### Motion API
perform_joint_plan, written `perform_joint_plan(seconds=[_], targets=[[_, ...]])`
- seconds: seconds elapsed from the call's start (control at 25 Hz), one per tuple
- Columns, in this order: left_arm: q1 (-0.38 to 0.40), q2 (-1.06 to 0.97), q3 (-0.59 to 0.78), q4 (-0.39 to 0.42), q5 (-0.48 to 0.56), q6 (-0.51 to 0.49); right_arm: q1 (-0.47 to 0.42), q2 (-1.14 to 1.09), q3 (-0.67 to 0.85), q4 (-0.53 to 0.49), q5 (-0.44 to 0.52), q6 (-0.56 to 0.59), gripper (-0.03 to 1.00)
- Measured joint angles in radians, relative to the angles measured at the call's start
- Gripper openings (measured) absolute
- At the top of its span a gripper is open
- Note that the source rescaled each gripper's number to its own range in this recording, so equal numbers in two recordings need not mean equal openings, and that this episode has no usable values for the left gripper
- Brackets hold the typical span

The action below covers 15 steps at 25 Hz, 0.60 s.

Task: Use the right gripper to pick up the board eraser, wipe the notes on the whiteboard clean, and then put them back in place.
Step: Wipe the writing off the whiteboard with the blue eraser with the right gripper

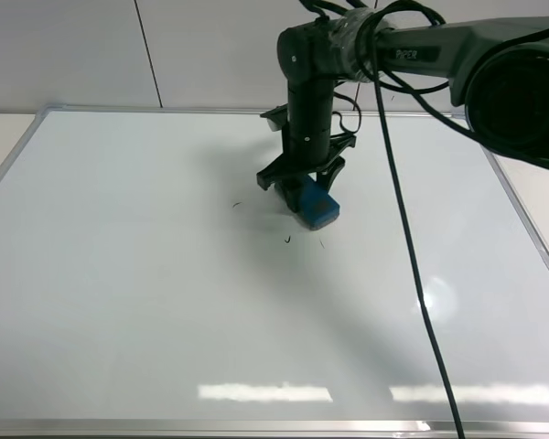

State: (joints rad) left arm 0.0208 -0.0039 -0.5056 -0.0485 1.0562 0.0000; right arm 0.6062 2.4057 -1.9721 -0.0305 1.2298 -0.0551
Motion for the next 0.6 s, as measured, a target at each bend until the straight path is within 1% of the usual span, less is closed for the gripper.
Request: perform_joint_plan(seconds=[0.2, 0.24, 0.28, 0.44, 0.6], targets=[[0.000, 0.000, 0.000, 0.000, 0.000, 0.000, 0.163, 0.004, 0.000, 0.056, 0.000, 0.000, 0.01], [0.000, 0.000, 0.000, 0.000, 0.000, 0.000, 0.219, 0.004, 0.001, 0.079, 0.000, 0.000, 0.01], [0.000, 0.000, 0.000, 0.000, 0.000, 0.000, 0.244, 0.004, 0.001, 0.090, 0.000, 0.000, 0.01], [0.000, 0.000, 0.000, 0.000, 0.000, 0.000, 0.304, 0.000, 0.017, 0.118, -0.005, 0.017, 0.01], [0.000, 0.000, 0.000, 0.000, 0.000, 0.000, 0.312, -0.055, 0.132, 0.129, -0.033, 0.038, 0.01]])
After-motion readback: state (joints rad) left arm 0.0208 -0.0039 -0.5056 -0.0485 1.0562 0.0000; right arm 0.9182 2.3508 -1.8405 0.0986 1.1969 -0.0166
